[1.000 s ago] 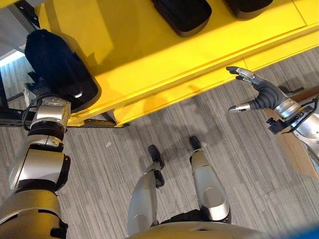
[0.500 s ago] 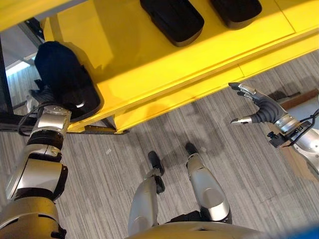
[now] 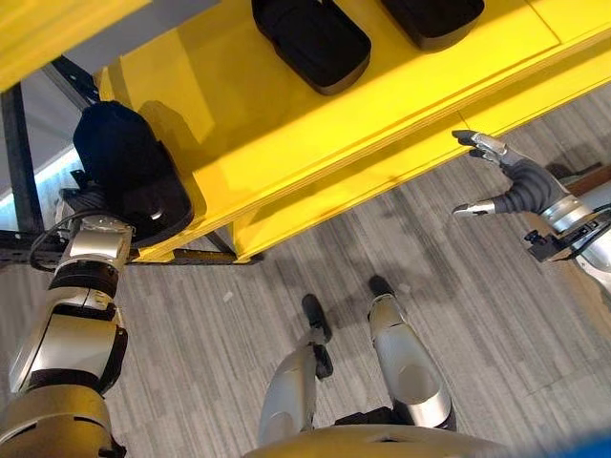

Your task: Move parts from the plastic box to the shelf.

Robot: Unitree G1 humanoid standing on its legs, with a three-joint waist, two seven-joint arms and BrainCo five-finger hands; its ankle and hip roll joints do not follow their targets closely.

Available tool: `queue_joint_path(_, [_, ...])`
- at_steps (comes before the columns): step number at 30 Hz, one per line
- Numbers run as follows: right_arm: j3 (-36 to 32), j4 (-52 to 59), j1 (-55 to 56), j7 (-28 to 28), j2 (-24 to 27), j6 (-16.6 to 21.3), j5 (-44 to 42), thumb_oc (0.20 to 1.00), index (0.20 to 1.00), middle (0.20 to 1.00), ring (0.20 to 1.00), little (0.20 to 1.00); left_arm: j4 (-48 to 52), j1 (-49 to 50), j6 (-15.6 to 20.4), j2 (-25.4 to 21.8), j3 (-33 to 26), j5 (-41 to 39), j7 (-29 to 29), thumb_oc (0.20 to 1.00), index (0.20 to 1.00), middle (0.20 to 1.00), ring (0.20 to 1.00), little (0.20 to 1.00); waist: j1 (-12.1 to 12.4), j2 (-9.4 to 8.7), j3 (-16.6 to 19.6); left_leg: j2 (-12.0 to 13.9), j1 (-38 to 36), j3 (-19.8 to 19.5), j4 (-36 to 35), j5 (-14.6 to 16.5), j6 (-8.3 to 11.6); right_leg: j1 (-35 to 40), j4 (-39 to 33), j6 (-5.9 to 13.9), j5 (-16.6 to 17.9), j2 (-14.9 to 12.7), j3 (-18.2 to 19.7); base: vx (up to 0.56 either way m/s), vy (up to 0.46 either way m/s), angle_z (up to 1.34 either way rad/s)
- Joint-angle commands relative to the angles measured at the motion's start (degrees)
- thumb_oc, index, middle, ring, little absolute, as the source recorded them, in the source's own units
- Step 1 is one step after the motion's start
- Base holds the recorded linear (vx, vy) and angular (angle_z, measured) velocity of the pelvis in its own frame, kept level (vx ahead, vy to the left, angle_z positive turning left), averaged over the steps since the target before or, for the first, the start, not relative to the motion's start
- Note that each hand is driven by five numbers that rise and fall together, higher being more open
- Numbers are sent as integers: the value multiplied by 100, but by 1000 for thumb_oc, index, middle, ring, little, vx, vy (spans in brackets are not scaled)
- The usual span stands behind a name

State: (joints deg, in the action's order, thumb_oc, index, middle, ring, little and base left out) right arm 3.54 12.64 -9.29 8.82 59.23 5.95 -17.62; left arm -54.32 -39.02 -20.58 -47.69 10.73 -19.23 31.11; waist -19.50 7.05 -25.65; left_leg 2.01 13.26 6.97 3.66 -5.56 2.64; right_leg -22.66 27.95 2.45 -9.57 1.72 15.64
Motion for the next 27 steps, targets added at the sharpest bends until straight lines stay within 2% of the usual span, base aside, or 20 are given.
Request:
queue_joint_path(1, [-389, 192, -7, 65, -211, 279, -18, 1000, 1000, 1000, 1000, 1000, -342, 215, 188, -291, -316, 3, 149, 200, 200, 200, 200, 200, -110, -247, 299, -565, -380, 192, 424, 1192, -402, 293, -1100, -44, 248, 128, -442, 23, -32, -5])
queue_joint_path(6, [-427, 297, 98, 71, -262, 350, -73, 1000, 1000, 1000, 1000, 1000, -346, 299, 239, -243, -376, 12, 168, 200, 200, 200, 200, 200, -154, -124, 364, -575, -430, 368, 522, 1306, -469, 230, -809, -75, 63, 79, -479, -51, -113, 3])
queue_joint_path(7, [-385, 378, 146, 41, -260, 328, 120, 1000, 1000, 1000, 1000, 1000, -375, 454, 408, -209, -478, -106, 65, 200, 200, 200, 200, 200, -194, -214, 345, -570, -133, 364, 1807, 1635, -428, 393, -590, -142, -55, -193, -482, 67, -95, 19])
queue_joint_path(8, [-292, 326, 74, 32, -263, 275, 173, 1000, 1000, 1000, 1000, 1000, -449, 490, 402, -278, -513, -40, -87, 200, 200, 200, 200, 200, -116, -259, 294, -553, 80, 76, 2240, 1601, -359, 501, -507, -166, -99, -246, -431, 249, 80, 52])
queue_joint_path(9, [-264, 325, 4, 79, -243, 104, 117, 1000, 1000, 1000, 1000, 1000, -427, 730, 489, -223, -572, -100, -73, 200, 200, 200, 200, 200, -45, -238, 283, -597, 13, -162, 2227, 1621, -386, 524, -392, -174, -151, -230, -351, 394, 376, 12])
queue_joint_path(10, [-287, 275, -149, 113, -191, -68, 60, 1000, 1000, 1000, 1000, 1000, -255, 810, 456, -74, -563, -322, 325, 200, 200, 200, 200, 200, -73, -152, 307, -495, -73, -150, 1937, 1354, -323, 502, -452, -193, -94, -161, -288, 296, 486, -55])
queue_joint_path(11, [-336, 242, -195, 66, -151, -78, 20, 1000, 1000, 1000, 1000, 1000, -224, 715, 481, -39, -524, -389, 477, 200, 200, 200, 200, 200, -147, -142, 316, -309, -121, 69, 1698, 1240, -261, 453, -470, -191, -90, -179, -350, 113, 605, -108])
queue_joint_path(12, [-474, 186, -242, -133, -117, -101, -83, 1000, 1000, 1000, 1000, 1000, -300, 628, 885, 38, -540, -533, 622, 200, 200, 200, 200, 200, -341, -90, 337, -119, -614, 556, 1056, 1516, -268, 283, -298, -170, -316, -349, -487, -129, 380, -95])
queue_joint_path(13, [-527, 161, -158, -212, -191, -30, -225, 1000, 1000, 1000, 1000, 1000, -330, 565, 1018, 70, -572, -496, 690, 200, 200, 200, 200, 200, -383, -148, 285, -132, -398, 680, 1186, 1535, -343, 153, -220, -141, -240, -387, -448, -179, 215, -26])
queue_joint_path(14, [-608, 142, 3, -324, -320, 51, -318, 1000, 1000, 1000, 1000, 1000, -297, 487, 1033, 68, -620, -119, 645, 200, 200, 200, 200, 200, -366, -235, 239, -135, -140, 697, 1449, 1638, -392, 39, -99, -115, -241, -433, -463, -227, -135, 49])
queue_joint_path(15, [-775, 256, 323, -336, -559, 192, -551, 1000, 1000, 1000, 1000, 1000, 192, 361, 651, 153, -515, 222, 766, 200, 200, 200, 200, 200, -336, -364, 172, -164, 16, 679, 1593, 1701, -457, -76, -67, -65, -137, -415, -509, -126, -138, 84])
queue_joint_path(17, [-808, 388, 444, -248, -644, 222, -519, 1000, 1000, 1000, 1000, 1000, 432, 319, 407, 161, -395, 170, 859, 200, 200, 200, 200, 200, -347, -385, 175, -219, -45, 671, 1451, 1670, -462, -80, -204, -25, -39, -348, -522, -29, -52, 82])
queue_joint_path(21, [-591, 260, 320, -42, -737, 420, -514, 1000, 1000, 1000, 1000, 1000, 312, 2, 370, 61, -264, 89, 786, 200, 200, 200, 200, 200, -341, -379, 200, -280, -126, 635, 1109, 1543, -448, -87, -467, -16, 88, -217, -523, -42, -17, 20])
queue_joint_path(27, [-380, 89, 101, 104, -609, 335, -561, 1000, 1000, 1000, 1000, 1000, 135, 37, 383, 9, -146, 53, 582, 200, 200, 200, 200, 200, -338, -276, 251, -272, -386, 611, 723, 1380, -378, 91, -712, -45, 120, -168, -532, 17, 3, -2])
